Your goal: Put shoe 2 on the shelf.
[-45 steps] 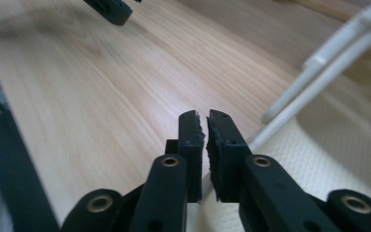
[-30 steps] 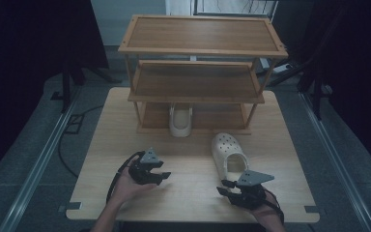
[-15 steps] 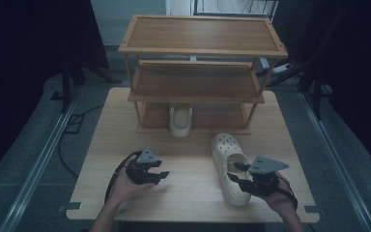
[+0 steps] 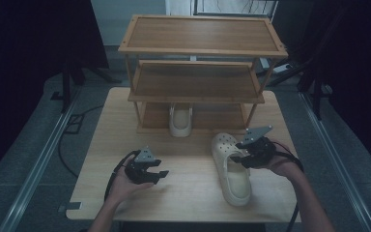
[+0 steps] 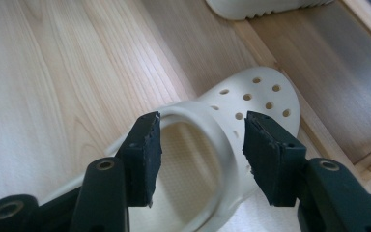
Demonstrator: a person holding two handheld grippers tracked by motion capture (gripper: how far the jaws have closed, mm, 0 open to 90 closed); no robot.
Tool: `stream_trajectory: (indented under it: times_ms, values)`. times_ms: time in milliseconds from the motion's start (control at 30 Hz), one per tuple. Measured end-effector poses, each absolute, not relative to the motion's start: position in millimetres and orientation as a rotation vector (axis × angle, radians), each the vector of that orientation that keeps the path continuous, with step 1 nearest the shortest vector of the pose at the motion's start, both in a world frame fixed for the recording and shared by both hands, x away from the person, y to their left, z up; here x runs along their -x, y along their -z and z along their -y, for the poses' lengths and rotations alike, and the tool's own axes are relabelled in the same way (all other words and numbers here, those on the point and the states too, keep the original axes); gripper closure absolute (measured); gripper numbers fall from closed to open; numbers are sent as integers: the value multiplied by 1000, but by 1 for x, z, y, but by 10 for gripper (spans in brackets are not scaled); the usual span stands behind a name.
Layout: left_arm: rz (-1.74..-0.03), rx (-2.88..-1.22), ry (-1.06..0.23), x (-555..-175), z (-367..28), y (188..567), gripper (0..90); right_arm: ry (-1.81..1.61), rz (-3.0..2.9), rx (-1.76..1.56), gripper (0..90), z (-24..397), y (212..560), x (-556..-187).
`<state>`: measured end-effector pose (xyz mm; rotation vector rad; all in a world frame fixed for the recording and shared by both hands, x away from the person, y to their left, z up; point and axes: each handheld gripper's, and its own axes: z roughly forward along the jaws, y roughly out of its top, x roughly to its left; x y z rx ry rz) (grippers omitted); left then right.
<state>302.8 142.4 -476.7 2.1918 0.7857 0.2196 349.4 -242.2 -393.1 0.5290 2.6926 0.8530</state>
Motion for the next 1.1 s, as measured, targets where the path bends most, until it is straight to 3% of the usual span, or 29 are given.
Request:
stream_trajectory:
  times_ms: [233,400,1100]
  values:
    - [-781,-2197,-221,-304,-143,478,473,-724,-2785,-501,484,238,407,-372]
    - [-775,-2208,-218,-304,-141,479,473,-637,-2843,-456,561,230,420,-385]
    - [-778,-2203,-218,-304,-142,480,474,-566,-2772,-386,765,218,410,-382]
